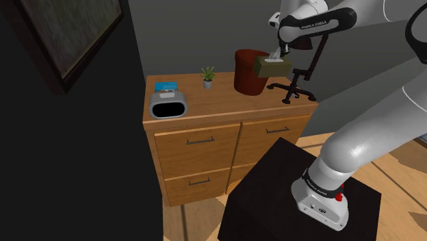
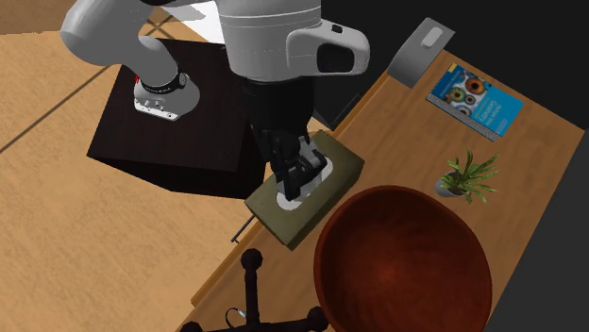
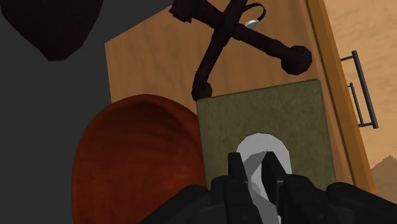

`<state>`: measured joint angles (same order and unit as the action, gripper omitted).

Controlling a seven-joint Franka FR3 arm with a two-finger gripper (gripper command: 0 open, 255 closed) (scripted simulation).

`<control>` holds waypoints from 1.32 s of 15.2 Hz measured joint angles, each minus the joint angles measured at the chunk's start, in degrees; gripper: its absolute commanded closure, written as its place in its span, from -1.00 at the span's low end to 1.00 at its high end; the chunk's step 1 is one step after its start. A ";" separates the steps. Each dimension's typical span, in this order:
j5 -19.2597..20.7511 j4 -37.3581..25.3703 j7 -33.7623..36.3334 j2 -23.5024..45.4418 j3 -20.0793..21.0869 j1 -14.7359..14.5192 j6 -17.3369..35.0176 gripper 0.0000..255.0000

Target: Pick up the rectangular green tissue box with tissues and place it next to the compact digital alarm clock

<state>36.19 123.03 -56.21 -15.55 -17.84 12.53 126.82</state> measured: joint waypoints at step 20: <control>-1.75 -16.00 20.27 12.81 15.98 -10.61 -15.86 1.00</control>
<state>34.45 107.03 -35.94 -2.74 -1.85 1.92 110.96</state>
